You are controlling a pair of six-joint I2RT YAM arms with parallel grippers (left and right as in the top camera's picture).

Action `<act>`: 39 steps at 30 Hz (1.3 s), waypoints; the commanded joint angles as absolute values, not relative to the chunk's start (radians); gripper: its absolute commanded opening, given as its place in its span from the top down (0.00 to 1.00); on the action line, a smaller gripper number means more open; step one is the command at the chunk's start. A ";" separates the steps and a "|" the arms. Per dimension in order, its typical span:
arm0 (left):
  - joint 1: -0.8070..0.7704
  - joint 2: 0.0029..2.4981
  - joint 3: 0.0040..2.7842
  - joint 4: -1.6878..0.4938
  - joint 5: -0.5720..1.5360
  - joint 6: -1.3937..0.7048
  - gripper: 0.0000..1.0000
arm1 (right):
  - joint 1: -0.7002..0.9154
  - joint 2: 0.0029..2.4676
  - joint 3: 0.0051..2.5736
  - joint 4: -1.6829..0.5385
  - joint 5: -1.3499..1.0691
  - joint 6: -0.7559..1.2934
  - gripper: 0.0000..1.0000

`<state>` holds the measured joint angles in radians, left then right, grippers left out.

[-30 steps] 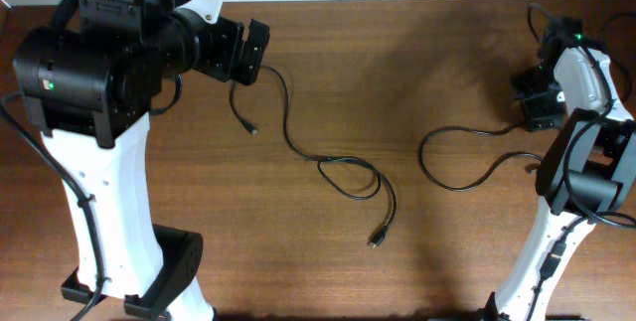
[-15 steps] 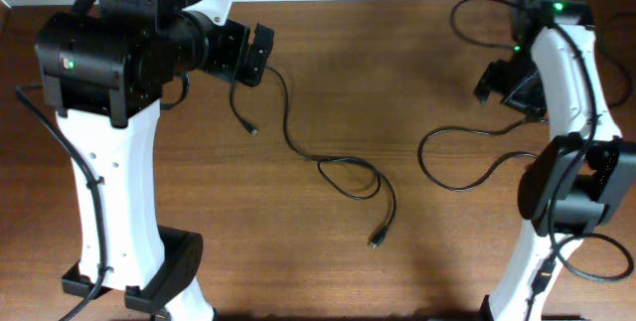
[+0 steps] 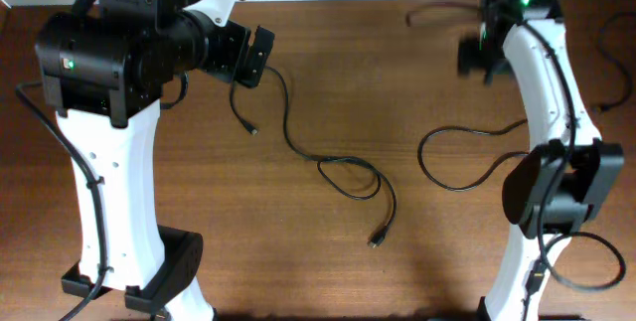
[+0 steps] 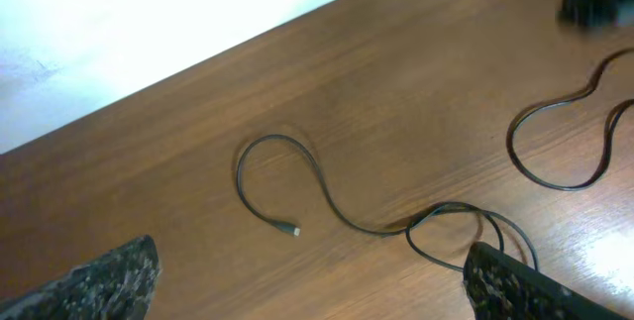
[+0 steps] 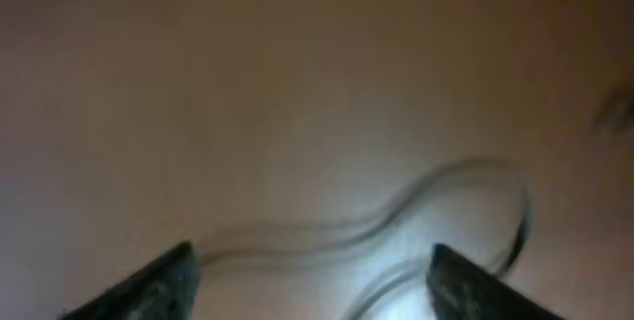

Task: Untangle cables

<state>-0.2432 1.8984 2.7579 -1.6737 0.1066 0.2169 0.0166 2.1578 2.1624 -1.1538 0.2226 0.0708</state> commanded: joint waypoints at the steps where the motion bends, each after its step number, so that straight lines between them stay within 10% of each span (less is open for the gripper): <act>1: -0.239 1.888 2.756 -1.665 0.107 0.234 0.01 | 0.035 2.070 2.394 -0.990 0.223 -0.031 0.12; 8: -0.239 1.888 2.754 -1.688 0.107 0.233 0.01 | -0.023 2.004 2.413 -0.991 -0.023 -0.044 0.12; 22: -0.239 1.888 2.754 -1.688 0.109 0.233 0.01 | -0.073 1.261 1.252 -0.271 0.131 0.262 0.04; 29: -0.239 1.871 2.754 -1.688 0.153 0.233 0.01 | -0.127 1.226 1.197 -0.607 0.236 0.509 0.30; 39: -0.239 1.826 2.754 -1.688 0.149 0.234 0.01 | -0.157 1.198 0.729 -0.457 0.215 0.730 0.31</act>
<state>-0.2432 1.8610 2.7567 -1.6875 0.1394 0.2207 -0.1558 1.2179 0.8482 -0.4965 0.2111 0.5896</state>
